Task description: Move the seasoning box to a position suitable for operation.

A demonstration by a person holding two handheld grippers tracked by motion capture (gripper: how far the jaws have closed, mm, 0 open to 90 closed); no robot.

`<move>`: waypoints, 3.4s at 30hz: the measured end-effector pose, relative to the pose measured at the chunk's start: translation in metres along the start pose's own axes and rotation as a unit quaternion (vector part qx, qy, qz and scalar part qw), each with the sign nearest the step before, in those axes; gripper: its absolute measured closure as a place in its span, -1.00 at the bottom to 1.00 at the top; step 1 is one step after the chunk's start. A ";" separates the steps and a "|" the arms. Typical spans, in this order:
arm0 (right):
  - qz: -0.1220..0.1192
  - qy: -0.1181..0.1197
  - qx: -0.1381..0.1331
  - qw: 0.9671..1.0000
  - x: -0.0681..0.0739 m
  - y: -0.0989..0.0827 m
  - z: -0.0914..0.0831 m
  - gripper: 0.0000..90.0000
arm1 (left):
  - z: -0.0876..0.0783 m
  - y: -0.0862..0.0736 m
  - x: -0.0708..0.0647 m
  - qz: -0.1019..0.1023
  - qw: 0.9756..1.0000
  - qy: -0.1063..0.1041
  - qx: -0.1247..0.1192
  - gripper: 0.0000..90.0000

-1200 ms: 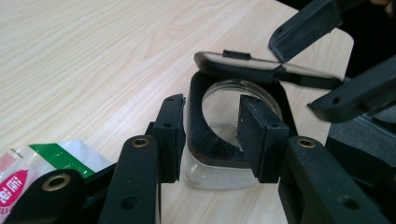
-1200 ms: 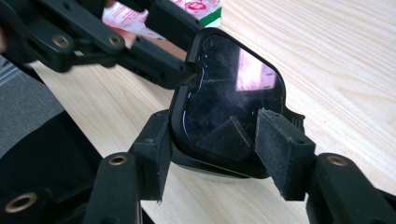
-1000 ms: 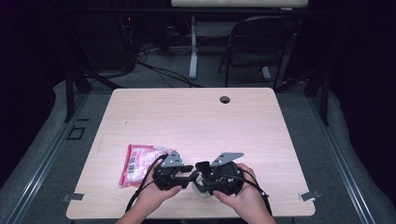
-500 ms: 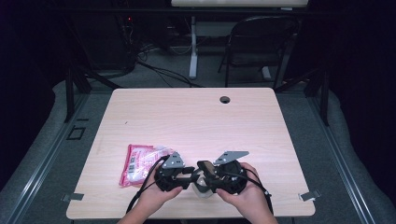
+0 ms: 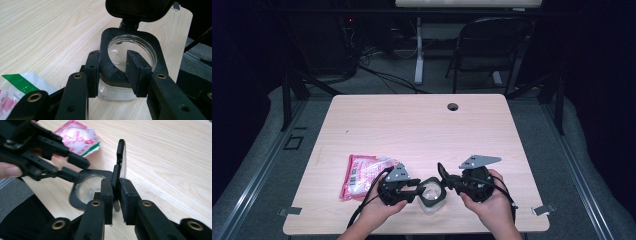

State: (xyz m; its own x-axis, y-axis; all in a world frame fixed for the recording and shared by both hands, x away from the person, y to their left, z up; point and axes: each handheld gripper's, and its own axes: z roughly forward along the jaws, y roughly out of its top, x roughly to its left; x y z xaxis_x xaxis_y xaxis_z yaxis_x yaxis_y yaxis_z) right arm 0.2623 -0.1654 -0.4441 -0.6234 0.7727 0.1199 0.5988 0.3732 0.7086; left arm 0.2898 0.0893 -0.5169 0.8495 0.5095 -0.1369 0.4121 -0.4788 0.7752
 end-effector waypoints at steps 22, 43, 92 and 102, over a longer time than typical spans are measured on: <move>-0.003 -0.021 -0.047 0.999 -0.021 0.008 0.020 0.88 | 0.002 -0.003 -0.002 -0.008 1.000 0.011 -0.009 0.44; 0.017 -0.020 -0.035 0.999 -0.020 0.006 0.017 0.50 | -0.052 0.000 0.023 -0.035 0.996 0.052 -0.059 0.31; -0.005 -0.002 -0.063 0.998 -0.006 0.019 0.006 0.11 | -0.022 -0.073 0.037 -0.008 0.976 0.212 0.053 -0.32; -0.001 -0.008 -0.072 0.997 -0.006 0.017 0.004 0.12 | -0.017 -0.076 0.044 0.003 0.966 0.252 0.053 -0.07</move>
State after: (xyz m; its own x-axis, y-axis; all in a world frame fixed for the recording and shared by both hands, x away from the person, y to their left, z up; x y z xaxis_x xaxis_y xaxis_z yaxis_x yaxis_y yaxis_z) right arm 0.2780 -0.1621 -0.4358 -0.6159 0.7804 0.1075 0.5181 0.2985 0.8015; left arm 0.2907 0.1605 -0.5709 0.5939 0.7778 0.2060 0.4628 -0.5397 0.7032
